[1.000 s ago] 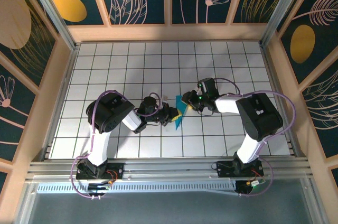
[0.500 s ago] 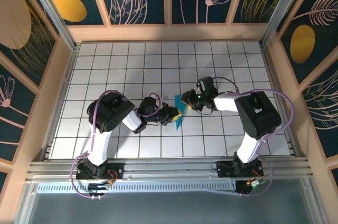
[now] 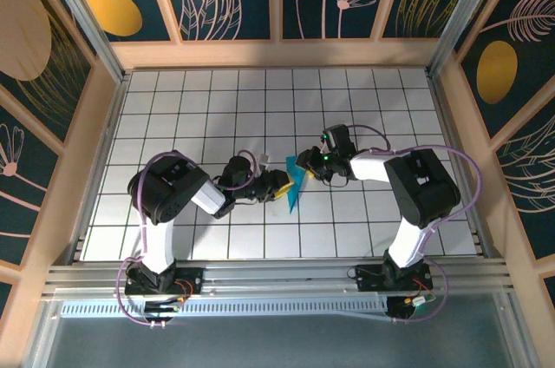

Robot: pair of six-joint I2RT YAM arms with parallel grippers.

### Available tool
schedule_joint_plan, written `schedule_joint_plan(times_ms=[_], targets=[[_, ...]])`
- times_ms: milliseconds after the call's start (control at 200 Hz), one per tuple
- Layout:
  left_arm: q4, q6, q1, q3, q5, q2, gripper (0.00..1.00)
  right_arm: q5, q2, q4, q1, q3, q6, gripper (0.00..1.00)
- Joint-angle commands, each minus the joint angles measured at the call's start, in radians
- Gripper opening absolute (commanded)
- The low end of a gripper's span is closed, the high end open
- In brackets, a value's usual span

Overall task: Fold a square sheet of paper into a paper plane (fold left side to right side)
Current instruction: Fold the wing for the fifth time at the center of the table.

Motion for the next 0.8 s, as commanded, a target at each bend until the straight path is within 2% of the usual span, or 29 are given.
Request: schedule_joint_plan(times_ms=[0, 175, 395, 796], targets=[[-0.059, 0.039, 0.017, -0.013, -0.026, -0.040, 0.41, 0.047, 0.045, -0.052, 0.015, 0.011, -0.020, 0.39], [-0.083, 0.052, 0.032, 0.020, -0.018, -0.024, 0.44, 0.048, 0.043, -0.055, 0.016, 0.012, -0.022, 0.39], [-0.114, 0.073, 0.034, 0.092, -0.007, 0.029, 0.42, 0.050, 0.040, -0.058, 0.017, 0.012, -0.021, 0.39], [-0.269, 0.150, 0.034, 0.157, -0.046, 0.047, 0.17, 0.050, 0.040, -0.055, 0.020, 0.009, -0.021, 0.39]])
